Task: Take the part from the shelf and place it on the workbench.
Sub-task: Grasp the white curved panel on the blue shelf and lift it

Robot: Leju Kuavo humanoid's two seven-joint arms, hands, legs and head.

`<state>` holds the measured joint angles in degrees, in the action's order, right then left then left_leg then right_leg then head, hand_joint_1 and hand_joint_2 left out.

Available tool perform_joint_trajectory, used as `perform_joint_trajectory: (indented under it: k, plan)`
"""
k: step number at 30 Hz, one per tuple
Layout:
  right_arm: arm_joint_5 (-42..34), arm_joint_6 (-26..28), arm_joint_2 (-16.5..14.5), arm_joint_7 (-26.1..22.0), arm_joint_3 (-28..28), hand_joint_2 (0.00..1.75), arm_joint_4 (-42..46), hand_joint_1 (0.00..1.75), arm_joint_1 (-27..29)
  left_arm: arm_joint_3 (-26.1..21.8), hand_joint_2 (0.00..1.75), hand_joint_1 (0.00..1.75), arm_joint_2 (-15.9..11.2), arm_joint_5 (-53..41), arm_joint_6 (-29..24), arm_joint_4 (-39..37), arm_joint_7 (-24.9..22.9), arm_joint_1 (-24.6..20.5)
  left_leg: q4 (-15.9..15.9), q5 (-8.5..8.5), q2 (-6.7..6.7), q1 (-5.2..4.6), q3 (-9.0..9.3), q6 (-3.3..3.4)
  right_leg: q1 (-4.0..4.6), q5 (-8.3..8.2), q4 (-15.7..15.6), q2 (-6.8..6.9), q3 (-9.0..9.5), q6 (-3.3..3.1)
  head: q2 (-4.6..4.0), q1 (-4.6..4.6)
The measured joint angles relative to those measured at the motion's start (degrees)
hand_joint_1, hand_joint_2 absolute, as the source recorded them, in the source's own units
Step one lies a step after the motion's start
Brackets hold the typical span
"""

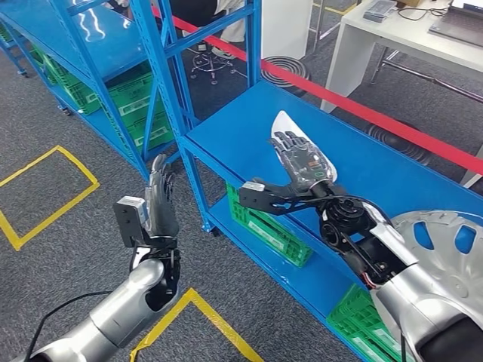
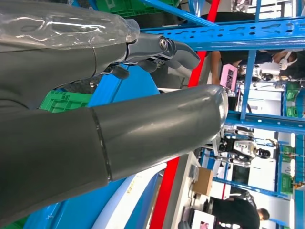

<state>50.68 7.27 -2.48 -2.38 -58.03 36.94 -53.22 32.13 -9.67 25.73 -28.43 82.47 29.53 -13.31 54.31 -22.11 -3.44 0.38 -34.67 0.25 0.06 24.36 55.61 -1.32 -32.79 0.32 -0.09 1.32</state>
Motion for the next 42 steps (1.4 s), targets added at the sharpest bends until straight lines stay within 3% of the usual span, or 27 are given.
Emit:
perform_joint_trajectory:
  k: [21,23,25,28,29,30,31,33,34,35,37,39,40,42]
  plan:
    - [-0.37,0.01,0.49,0.14,0.84,0.00,-1.14,0.00,0.00,-0.08,0.00,0.00,-0.03,-0.48,0.21,0.00,-0.01,-0.01,0.12,-0.10,0.01,-0.13,-0.02,0.21,-0.10,-0.07,-0.27,0.00,0.13,0.16,0.00,0.01]
    - [-0.38,0.04,0.51,0.10,0.89,0.00,-1.14,0.00,-0.04,-0.12,0.00,0.00,-0.02,-0.67,0.21,0.10,-0.07,0.02,-0.97,0.16,0.12,0.00,0.66,0.74,-0.06,-0.16,-0.84,0.05,0.45,0.55,0.00,0.09]
    - [-0.38,0.08,0.56,0.03,0.95,0.00,-1.18,0.00,-0.25,-0.15,0.00,0.00,0.02,-0.87,0.20,0.25,-0.17,0.03,-3.05,0.77,0.36,0.46,2.11,1.23,-0.02,1.03,0.90,0.25,-0.26,1.04,0.00,-0.06]
    - [-0.38,0.08,0.63,-0.01,0.93,0.00,-1.33,0.00,-0.31,-0.15,0.00,0.00,0.01,-0.95,0.23,0.31,-0.48,0.04,-4.04,0.95,0.65,0.83,3.12,1.33,-0.73,5.29,11.03,0.45,-5.33,1.94,0.00,-0.42]
    - [-0.39,0.08,0.67,-0.01,0.92,0.00,-1.44,0.00,-0.12,-0.15,0.00,0.00,-0.01,-0.95,0.32,0.31,-0.59,0.09,-3.95,0.80,0.67,0.98,3.16,1.14,-1.12,5.73,13.43,0.49,-6.76,2.37,0.00,-0.42]
    - [-0.39,0.09,0.73,-0.01,0.91,0.00,-1.59,0.00,0.07,-0.15,0.00,0.00,-0.01,-0.95,0.40,0.31,-0.67,0.14,-3.73,0.58,0.65,1.21,3.15,0.83,-1.55,5.13,13.81,0.55,-7.24,2.85,0.00,-0.42]
    - [-0.39,0.11,0.79,-0.04,0.91,0.00,-1.74,0.00,0.18,-0.15,0.00,0.00,-0.01,-0.95,0.48,0.30,-0.71,0.16,-3.28,0.23,0.59,1.52,3.10,0.40,-2.03,3.54,11.99,0.59,-6.61,3.41,0.00,-0.42]
    - [-0.38,0.22,0.85,-0.19,0.92,0.00,-2.04,0.00,0.17,-0.16,0.00,0.00,-0.03,-0.96,0.51,0.30,-0.78,0.14,-1.68,-0.87,0.40,2.09,2.76,-0.76,-2.85,0.16,5.13,0.34,-3.38,4.62,0.00,-0.50]
    - [-0.38,0.29,0.85,-0.32,0.92,0.00,-2.16,0.00,0.12,-0.16,0.00,0.00,-0.05,-0.96,0.38,0.30,-0.81,0.10,-0.67,-1.44,0.31,2.26,2.41,-1.38,-3.01,-0.57,2.56,0.00,-2.00,4.67,0.00,-0.56]
    - [-0.37,0.35,0.85,-0.45,0.92,0.00,-2.27,0.00,0.11,-0.17,0.00,0.00,-0.07,-0.98,0.21,0.35,-0.84,0.09,0.04,-1.82,0.23,2.35,2.06,-1.93,-2.93,-0.55,1.38,-0.31,-1.30,4.36,0.00,-0.50]
    - [-0.33,0.41,0.85,-0.66,0.93,0.00,-2.46,0.00,0.15,-0.17,0.00,0.00,-0.06,-0.99,-0.26,0.44,-0.89,0.20,0.49,-1.95,0.11,2.53,1.63,-2.76,-2.46,-0.01,1.64,-0.58,-1.31,2.89,0.00,-0.32]
    - [-0.29,0.43,0.85,-0.76,0.96,0.00,-2.56,0.00,0.03,-0.17,0.00,0.00,-0.07,-0.99,-0.53,0.52,-0.90,0.33,0.93,-2.28,0.59,2.73,1.34,-3.18,-2.33,0.02,1.76,-0.35,-1.32,1.84,0.00,-0.05]
    - [-0.28,0.44,0.84,-0.80,1.00,0.00,-2.57,0.00,-0.09,-0.17,0.00,0.00,-0.09,-1.00,-0.59,0.60,-0.90,0.33,2.61,-3.08,1.20,2.71,0.55,-3.23,-2.33,0.04,1.65,-0.19,-1.18,1.42,0.00,0.16]
    - [-0.28,0.44,0.84,-0.83,1.06,0.00,-2.58,0.00,-0.19,-0.17,0.00,0.00,-0.10,-1.02,-0.64,0.77,-0.89,0.33,9.65,-5.79,2.47,2.36,-3.14,-3.01,-2.11,0.25,1.59,0.23,-0.86,0.81,0.00,0.71]
